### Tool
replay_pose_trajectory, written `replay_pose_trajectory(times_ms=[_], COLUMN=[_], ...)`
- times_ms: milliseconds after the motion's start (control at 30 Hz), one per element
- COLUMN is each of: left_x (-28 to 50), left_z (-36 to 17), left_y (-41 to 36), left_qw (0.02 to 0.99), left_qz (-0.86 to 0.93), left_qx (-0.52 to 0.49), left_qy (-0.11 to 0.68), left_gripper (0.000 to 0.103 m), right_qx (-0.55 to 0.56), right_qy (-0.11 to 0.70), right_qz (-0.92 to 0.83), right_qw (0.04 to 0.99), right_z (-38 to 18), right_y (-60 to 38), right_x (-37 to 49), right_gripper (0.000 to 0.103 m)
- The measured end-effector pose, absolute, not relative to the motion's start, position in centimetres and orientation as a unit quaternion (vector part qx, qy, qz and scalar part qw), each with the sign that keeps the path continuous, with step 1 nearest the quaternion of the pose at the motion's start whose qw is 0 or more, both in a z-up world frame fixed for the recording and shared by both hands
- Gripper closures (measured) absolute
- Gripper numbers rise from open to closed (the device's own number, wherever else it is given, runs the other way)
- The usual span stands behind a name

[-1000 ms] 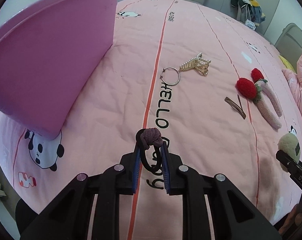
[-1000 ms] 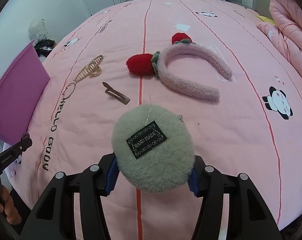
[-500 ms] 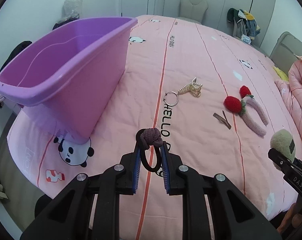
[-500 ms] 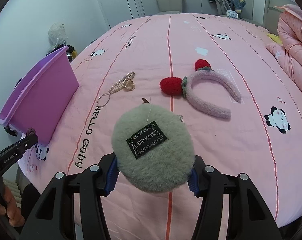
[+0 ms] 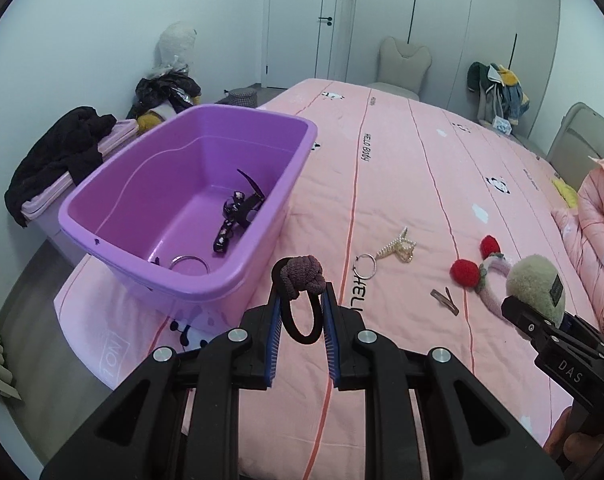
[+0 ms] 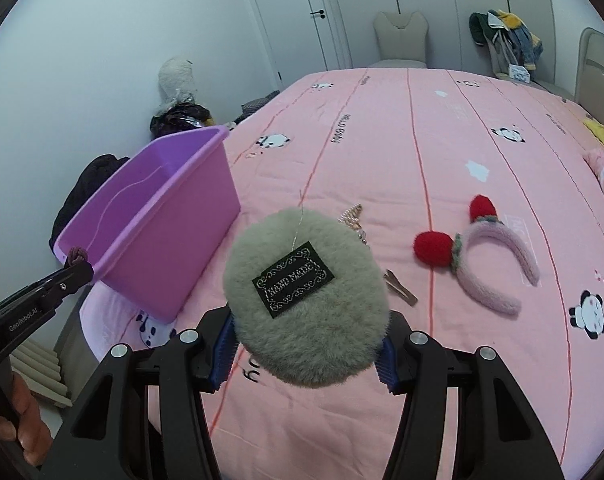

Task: Organize jewelry
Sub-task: 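Carry the hair tie and grey pouch over the purple tub with both tools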

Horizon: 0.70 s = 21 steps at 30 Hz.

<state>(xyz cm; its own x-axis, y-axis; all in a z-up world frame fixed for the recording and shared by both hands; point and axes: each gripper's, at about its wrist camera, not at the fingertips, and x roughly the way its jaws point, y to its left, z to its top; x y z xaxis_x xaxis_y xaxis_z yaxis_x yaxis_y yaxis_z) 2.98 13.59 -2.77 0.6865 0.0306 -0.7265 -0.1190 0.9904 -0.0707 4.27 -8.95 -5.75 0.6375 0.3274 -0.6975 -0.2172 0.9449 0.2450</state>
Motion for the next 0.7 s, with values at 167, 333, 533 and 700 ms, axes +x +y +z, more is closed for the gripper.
replay_pose_trajectory(times_ms=[167, 333, 533, 700], left_x=[3.8, 5.1, 7.3, 9.3], left_z=[-0.9, 0.4, 1.1, 0.3], left_y=[17.3, 21.8, 26.3, 28.2], left_qw=[0.914, 0.911, 0.904, 0.895], left_qz=[0.066, 0.107, 0.146, 0.159], left_qx=[-0.081, -0.098, -0.115, -0.122], left_qy=[0.391, 0.387, 0.386, 0.399], left_gripper=[0.084, 0.084, 0.083, 0.082], right_qx=[0.065, 0.059, 0.042, 0.019], right_qy=[0.382, 0.368, 0.362, 0.376], right_qz=[0.203, 0.253, 0.296, 0.322], right_qw=[0.899, 0.893, 0.883, 0.869], right_z=[-3.1, -0.6, 1.4, 1.5], right_y=[-4.4, 0.7, 6.6, 11.3], right_x=[7.0, 10.1, 14.3, 17.5], right_gripper=[0.049, 0.049, 0.049, 0.049])
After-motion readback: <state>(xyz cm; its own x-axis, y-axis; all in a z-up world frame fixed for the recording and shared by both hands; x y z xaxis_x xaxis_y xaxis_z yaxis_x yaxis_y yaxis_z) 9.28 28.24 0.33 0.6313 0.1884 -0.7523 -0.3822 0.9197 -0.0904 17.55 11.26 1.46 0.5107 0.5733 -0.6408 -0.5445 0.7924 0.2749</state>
